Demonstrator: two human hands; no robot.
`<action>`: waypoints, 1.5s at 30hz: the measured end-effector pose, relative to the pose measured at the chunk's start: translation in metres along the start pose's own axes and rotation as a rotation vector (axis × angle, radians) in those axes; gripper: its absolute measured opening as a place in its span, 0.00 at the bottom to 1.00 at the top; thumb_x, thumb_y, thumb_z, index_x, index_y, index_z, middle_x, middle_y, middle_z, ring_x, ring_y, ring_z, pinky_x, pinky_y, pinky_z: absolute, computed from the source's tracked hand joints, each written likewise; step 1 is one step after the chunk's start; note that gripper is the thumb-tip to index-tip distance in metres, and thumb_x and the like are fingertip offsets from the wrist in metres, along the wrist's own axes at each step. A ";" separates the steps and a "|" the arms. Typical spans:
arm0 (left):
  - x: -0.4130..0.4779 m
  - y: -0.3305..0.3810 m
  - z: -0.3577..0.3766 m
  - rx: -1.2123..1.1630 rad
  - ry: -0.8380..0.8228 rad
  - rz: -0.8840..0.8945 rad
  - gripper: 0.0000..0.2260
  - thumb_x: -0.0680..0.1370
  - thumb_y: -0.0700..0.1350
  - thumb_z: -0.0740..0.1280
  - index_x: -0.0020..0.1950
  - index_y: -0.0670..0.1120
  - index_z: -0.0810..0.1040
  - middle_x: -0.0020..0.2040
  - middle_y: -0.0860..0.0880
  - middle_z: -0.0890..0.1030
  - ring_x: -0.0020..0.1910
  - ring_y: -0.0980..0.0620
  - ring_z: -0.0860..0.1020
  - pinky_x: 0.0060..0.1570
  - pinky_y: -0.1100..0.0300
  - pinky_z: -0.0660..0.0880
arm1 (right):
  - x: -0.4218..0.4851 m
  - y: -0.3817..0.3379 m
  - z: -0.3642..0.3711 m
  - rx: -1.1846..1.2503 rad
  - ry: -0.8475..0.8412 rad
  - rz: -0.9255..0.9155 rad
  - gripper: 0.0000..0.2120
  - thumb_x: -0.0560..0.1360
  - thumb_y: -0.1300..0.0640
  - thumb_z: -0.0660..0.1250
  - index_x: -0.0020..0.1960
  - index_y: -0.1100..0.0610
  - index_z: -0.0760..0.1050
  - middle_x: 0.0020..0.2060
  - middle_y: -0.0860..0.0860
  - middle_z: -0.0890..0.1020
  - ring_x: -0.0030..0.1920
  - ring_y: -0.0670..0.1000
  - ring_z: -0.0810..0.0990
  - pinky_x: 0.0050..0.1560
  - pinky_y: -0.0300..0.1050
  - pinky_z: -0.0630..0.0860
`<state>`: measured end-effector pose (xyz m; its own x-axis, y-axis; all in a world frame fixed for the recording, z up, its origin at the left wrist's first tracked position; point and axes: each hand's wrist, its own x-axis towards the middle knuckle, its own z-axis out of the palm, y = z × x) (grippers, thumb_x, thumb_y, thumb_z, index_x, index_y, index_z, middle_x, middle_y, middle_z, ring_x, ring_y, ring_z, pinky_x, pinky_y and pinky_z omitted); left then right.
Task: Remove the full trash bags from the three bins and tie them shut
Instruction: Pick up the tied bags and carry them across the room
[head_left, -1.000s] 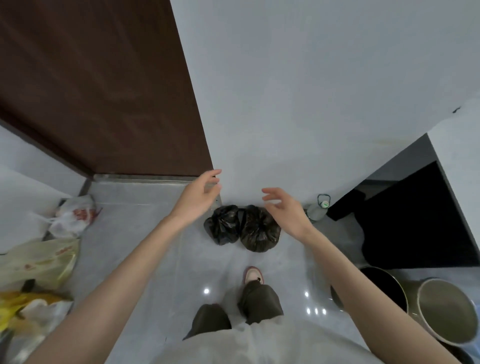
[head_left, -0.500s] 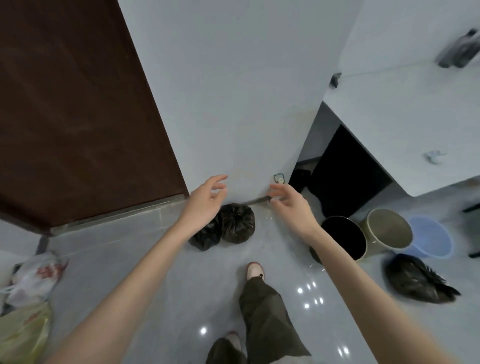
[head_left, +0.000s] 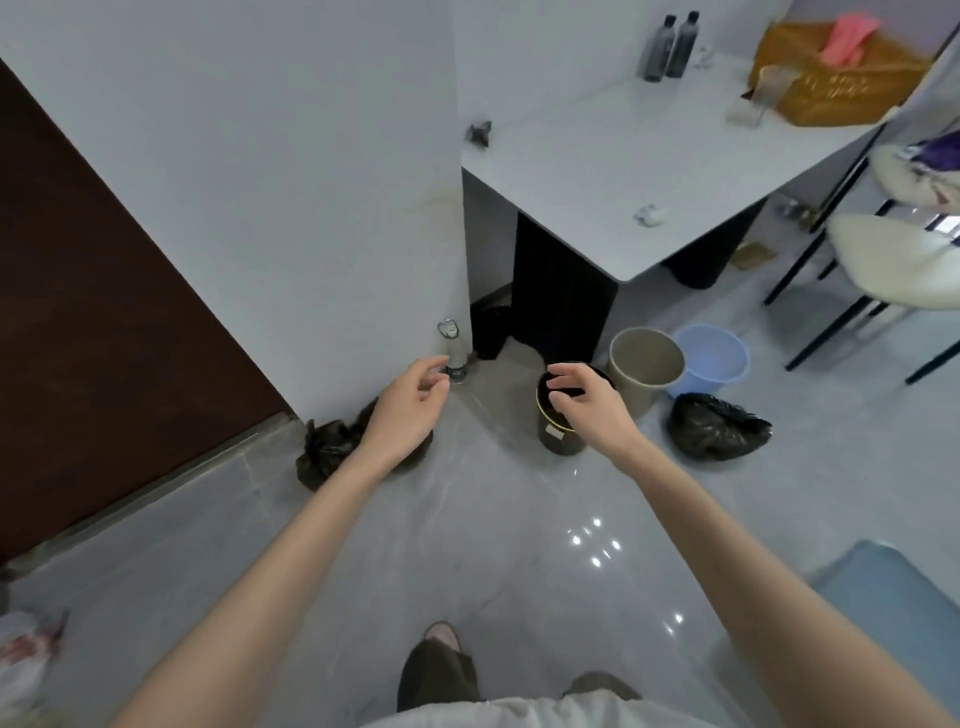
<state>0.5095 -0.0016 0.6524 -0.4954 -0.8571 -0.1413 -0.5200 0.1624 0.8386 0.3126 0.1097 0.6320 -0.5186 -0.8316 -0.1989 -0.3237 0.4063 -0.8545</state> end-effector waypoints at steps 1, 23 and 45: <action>-0.003 0.010 0.017 0.004 -0.015 0.003 0.15 0.80 0.45 0.60 0.67 0.51 0.72 0.56 0.52 0.77 0.51 0.55 0.76 0.51 0.66 0.67 | -0.006 0.013 -0.016 0.011 0.010 0.012 0.17 0.77 0.59 0.62 0.65 0.51 0.71 0.57 0.48 0.80 0.53 0.51 0.79 0.54 0.45 0.76; 0.053 0.165 0.337 0.006 -0.199 0.014 0.15 0.79 0.43 0.60 0.67 0.49 0.73 0.55 0.51 0.80 0.49 0.54 0.78 0.50 0.64 0.71 | 0.015 0.227 -0.294 0.020 0.071 0.271 0.17 0.76 0.60 0.62 0.65 0.54 0.72 0.55 0.50 0.78 0.56 0.49 0.76 0.57 0.42 0.72; 0.337 0.231 0.556 0.149 -0.410 -0.141 0.16 0.80 0.44 0.60 0.68 0.48 0.71 0.62 0.50 0.79 0.60 0.52 0.76 0.61 0.57 0.71 | 0.299 0.350 -0.476 -0.245 -0.022 0.543 0.16 0.76 0.64 0.61 0.63 0.60 0.74 0.59 0.57 0.79 0.60 0.56 0.76 0.59 0.46 0.70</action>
<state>-0.1644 0.0189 0.5063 -0.6319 -0.6161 -0.4702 -0.6816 0.1529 0.7156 -0.3320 0.1836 0.5016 -0.6453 -0.4869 -0.5887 -0.1910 0.8490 -0.4927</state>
